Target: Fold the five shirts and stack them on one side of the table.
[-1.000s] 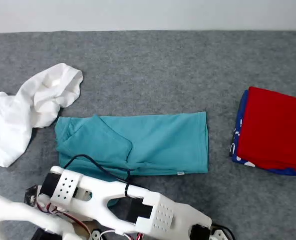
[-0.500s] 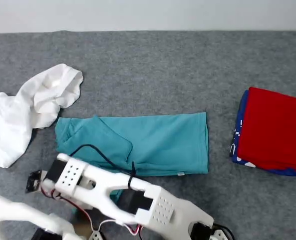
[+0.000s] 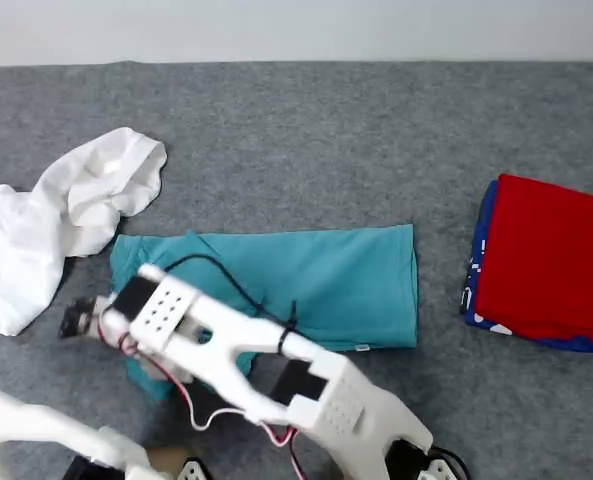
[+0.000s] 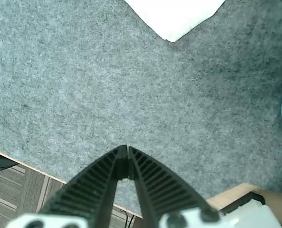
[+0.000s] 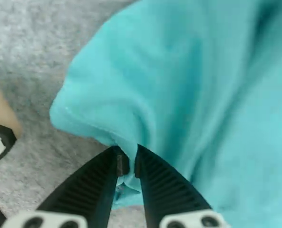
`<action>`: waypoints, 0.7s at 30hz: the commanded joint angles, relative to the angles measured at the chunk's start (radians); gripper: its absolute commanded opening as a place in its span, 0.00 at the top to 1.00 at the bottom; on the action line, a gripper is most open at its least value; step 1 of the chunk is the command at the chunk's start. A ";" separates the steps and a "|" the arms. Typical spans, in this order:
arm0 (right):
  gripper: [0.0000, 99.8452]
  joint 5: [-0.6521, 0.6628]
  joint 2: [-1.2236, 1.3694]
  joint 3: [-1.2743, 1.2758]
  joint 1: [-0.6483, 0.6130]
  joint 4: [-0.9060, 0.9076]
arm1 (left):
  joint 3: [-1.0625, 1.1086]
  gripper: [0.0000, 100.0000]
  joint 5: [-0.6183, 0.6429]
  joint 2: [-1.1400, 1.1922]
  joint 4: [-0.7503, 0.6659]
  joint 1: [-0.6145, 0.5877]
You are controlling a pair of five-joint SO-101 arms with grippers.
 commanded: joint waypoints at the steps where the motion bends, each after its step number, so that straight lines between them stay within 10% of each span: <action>1: 0.99 0.012 -0.119 -0.061 0.073 -0.022 | -0.016 0.99 -0.009 -0.026 -0.020 0.003; 21: 0.93 0.011 -0.085 -0.060 0.332 -0.237 | -0.016 0.99 -0.009 -0.025 -0.035 0.005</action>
